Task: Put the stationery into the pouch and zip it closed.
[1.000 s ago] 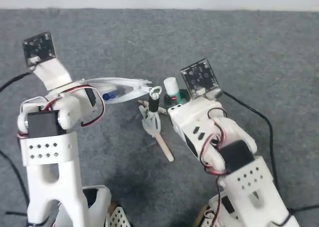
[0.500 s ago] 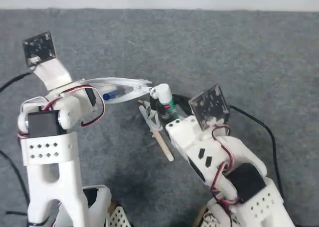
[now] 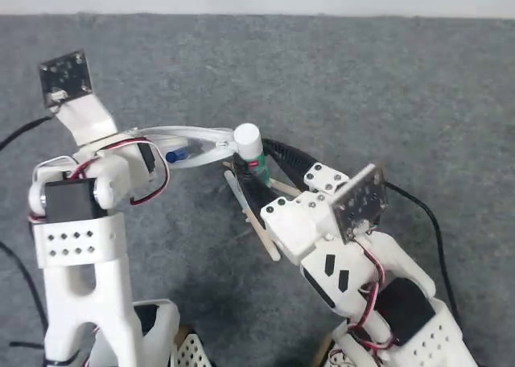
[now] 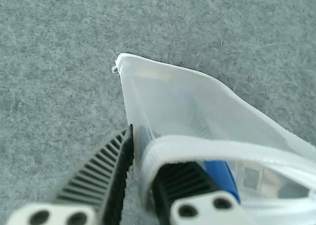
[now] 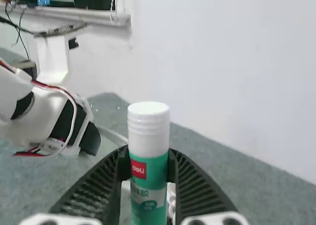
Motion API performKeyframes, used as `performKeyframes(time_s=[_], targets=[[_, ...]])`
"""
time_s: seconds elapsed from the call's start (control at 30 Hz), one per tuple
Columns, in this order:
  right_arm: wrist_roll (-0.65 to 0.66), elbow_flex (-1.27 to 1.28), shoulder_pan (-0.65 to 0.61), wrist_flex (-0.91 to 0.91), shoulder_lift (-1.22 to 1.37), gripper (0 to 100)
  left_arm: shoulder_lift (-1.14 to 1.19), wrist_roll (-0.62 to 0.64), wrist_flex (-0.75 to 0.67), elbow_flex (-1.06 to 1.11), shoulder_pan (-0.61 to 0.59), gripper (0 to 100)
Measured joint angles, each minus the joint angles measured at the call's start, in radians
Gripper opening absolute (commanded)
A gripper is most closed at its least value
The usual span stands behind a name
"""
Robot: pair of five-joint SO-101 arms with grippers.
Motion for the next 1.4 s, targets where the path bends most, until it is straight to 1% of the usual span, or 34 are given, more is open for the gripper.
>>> performKeyframes(time_s=[0.13,0.3,0.4,0.53,0.6,0.77,0.93,1.03,1.23,1.4], targets=[[0.000,0.114,-0.002,-0.212,0.000,0.6,0.000,0.000,0.000,0.000,0.002,1],[0.000,0.322,-0.081,-0.580,0.000,0.6,0.000,0.000,0.000,0.000,0.002,1],[0.034,0.373,-0.123,-0.733,0.000,0.6,0.000,0.000,0.000,0.000,0.002,1],[0.058,0.377,-0.141,-0.830,0.015,0.7,0.000,0.000,0.000,0.000,0.002,1],[0.063,0.377,-0.147,-0.893,0.068,0.7,0.000,0.000,0.000,0.000,0.002,1],[0.068,0.377,-0.146,-1.112,0.276,0.7,0.000,0.000,0.000,0.000,0.002,1],[0.155,0.377,-0.146,-1.306,0.523,0.7,0.000,0.000,0.000,0.012,0.002,1],[0.175,0.362,-0.147,-1.410,0.654,0.7,0.000,0.000,0.000,0.020,0.002,1],[0.178,0.350,-0.120,-1.562,0.881,0.7,0.000,0.000,0.000,0.020,0.002,1],[0.178,0.350,-0.087,-1.633,0.931,1.1,0.000,0.000,0.000,0.020,0.005,1]])
